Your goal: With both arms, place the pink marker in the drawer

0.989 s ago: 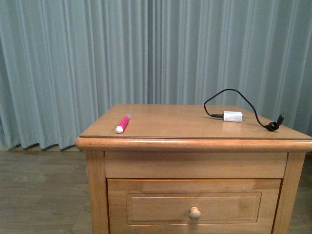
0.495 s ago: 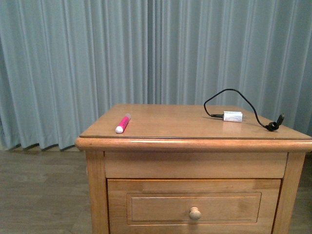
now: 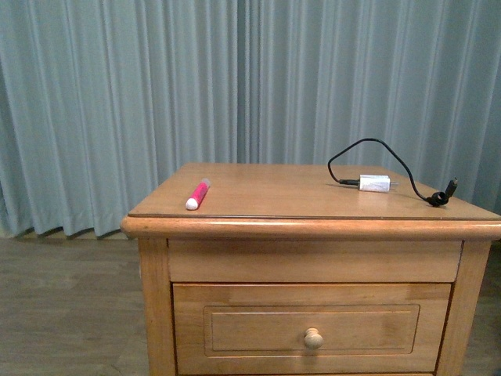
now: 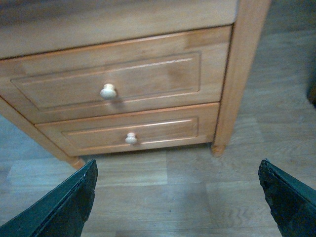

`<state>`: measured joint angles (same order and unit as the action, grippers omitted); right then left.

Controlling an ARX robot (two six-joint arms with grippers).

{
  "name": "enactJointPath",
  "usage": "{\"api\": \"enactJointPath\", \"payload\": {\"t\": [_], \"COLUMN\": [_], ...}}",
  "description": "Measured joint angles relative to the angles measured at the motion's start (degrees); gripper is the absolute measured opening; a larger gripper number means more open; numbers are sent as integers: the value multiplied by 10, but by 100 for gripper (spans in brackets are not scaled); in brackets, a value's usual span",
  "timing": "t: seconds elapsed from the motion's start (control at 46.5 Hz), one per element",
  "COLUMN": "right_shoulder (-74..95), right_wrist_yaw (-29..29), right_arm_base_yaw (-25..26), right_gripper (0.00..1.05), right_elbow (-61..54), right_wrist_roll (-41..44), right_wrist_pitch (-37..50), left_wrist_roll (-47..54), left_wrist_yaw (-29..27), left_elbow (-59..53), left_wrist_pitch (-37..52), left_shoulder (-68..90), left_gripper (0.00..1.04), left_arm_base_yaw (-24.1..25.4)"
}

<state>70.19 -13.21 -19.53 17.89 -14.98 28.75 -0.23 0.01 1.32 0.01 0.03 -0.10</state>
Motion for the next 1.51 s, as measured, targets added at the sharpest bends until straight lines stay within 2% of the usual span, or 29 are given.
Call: {"api": "enactJointPath", "payload": {"t": [0.258, 0.43, 0.796, 1.075, 1.312, 1.419, 1.505], "right_shoulder": [279, 382, 492, 568, 581, 588, 596], "right_wrist_yaw": [-14, -23, -22, -29, -30, -32, -31], "right_arm_base_yaw": [-16, -36, -75, -64, -53, -52, -51], "right_gripper": [96, 96, 96, 96, 96, 83, 87], "right_elbow": [156, 253, 368, 450, 465, 470, 472], "right_wrist_roll": [-21, -12, 66, 94, 95, 95, 96], "right_wrist_pitch": [26, 47, 102, 94, 96, 92, 90], "left_wrist_roll": [0, 0, 0, 0, 0, 0, 0], "left_wrist_yaw": [0, 0, 0, 0, 0, 0, 0], "left_elbow": [0, 0, 0, 0, 0, 0, 0], "left_wrist_pitch": [0, 0, 0, 0, 0, 0, 0], "left_shoulder": [0, 0, 0, 0, 0, 0, 0], "left_gripper": [99, 99, 99, 99, 99, 99, 99], "left_arm_base_yaw": [0, 0, 0, 0, 0, 0, 0]}}
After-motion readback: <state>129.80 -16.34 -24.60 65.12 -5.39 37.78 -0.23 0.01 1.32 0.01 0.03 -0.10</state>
